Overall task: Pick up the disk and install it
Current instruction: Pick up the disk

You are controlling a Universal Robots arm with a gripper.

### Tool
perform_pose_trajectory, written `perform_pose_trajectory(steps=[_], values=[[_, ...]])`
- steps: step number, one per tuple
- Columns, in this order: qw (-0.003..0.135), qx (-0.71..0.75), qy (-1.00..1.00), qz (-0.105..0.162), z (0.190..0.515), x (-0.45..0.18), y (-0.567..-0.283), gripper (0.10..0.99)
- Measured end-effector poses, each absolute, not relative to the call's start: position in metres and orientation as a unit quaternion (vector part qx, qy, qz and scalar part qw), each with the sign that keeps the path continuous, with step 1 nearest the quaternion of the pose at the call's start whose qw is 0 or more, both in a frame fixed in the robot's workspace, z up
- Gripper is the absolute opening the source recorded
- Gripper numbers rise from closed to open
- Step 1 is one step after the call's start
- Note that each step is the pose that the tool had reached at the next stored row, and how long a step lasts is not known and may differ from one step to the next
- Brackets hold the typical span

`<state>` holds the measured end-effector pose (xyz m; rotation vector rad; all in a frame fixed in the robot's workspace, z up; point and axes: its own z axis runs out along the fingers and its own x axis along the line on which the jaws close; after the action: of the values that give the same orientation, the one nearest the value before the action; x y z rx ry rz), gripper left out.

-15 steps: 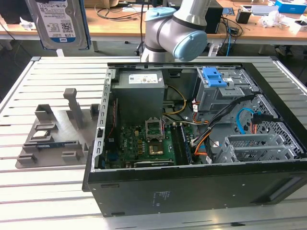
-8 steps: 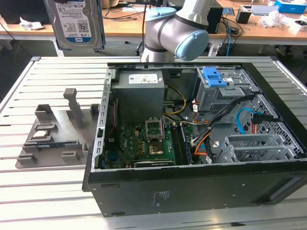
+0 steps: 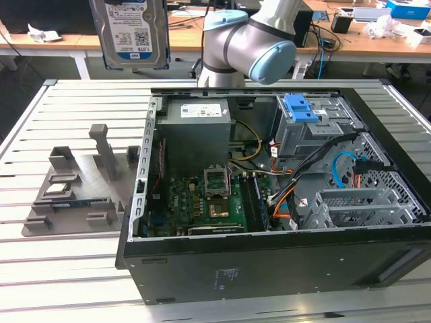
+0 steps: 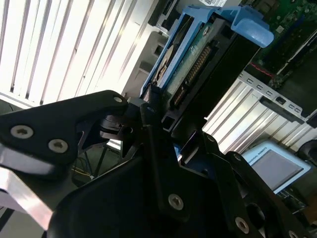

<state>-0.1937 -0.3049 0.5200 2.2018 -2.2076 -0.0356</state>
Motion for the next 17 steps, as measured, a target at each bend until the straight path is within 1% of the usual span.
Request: perform_pose_trajectory(steps=[17], values=[[0.012,0.706,-0.708,-0.011,0.520,-0.116,-0.304,0.365]])
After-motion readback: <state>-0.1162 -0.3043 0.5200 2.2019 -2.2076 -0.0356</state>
